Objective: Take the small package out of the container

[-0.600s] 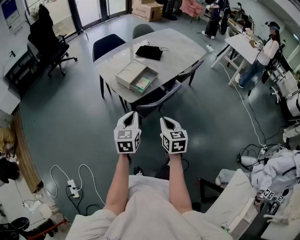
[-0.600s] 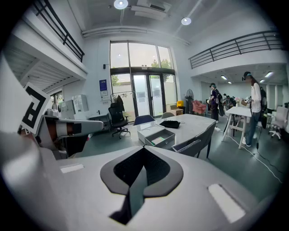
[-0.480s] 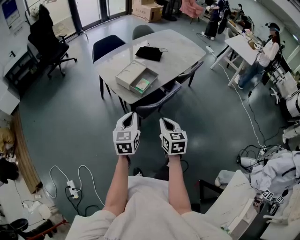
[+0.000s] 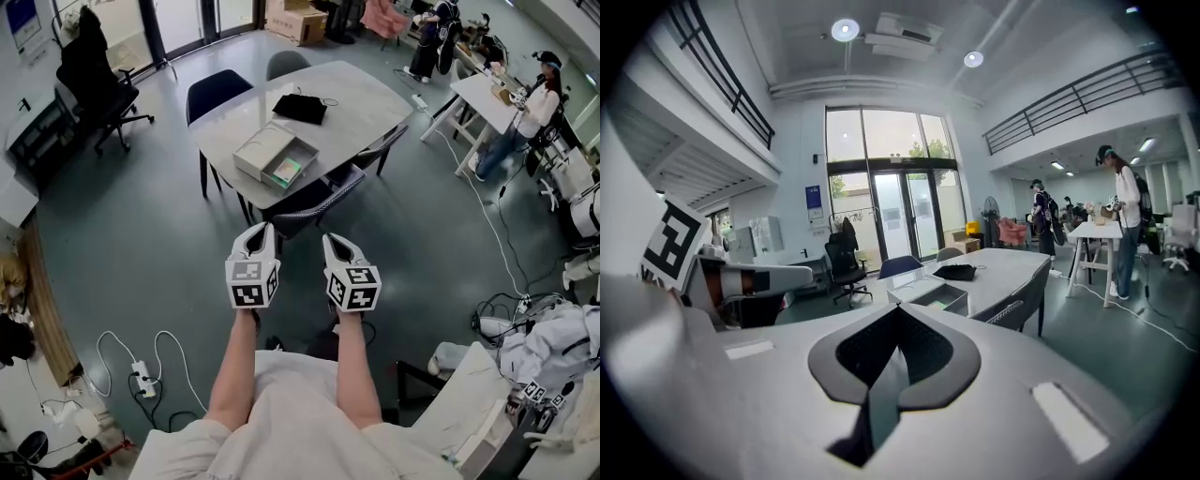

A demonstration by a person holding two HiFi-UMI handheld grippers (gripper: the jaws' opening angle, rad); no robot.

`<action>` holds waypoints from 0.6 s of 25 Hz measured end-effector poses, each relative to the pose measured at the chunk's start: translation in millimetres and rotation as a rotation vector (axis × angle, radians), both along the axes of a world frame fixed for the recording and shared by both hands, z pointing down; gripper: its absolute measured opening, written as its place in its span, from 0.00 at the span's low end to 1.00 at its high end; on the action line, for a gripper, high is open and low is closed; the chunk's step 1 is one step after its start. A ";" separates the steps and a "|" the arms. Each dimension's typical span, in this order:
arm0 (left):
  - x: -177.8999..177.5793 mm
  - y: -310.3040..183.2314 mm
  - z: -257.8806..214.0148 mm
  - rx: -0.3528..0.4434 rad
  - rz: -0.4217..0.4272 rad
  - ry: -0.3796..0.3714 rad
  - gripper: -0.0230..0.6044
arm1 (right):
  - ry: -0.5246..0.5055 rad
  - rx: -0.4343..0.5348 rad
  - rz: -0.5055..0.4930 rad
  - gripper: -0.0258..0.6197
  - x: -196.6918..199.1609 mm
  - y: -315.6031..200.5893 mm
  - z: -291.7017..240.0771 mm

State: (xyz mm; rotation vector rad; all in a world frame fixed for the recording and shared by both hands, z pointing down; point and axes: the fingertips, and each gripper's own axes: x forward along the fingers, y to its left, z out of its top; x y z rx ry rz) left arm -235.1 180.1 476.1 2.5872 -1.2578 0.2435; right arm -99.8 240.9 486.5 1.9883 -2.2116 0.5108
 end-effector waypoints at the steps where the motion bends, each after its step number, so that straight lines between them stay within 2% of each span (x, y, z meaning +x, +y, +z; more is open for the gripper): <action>1: -1.2 -1.4 0.2 -0.002 -0.001 0.004 0.12 | -0.016 0.012 -0.002 0.04 -0.5 -0.7 -1.9; 9: -7.5 -16.5 1.3 -0.017 -0.005 0.025 0.12 | -0.051 0.064 -0.019 0.04 -7.2 -14.9 -11.9; 15: -17.9 -31.6 -5.8 -0.005 -0.015 0.049 0.12 | -0.083 0.157 0.036 0.04 0.5 -26.4 -32.6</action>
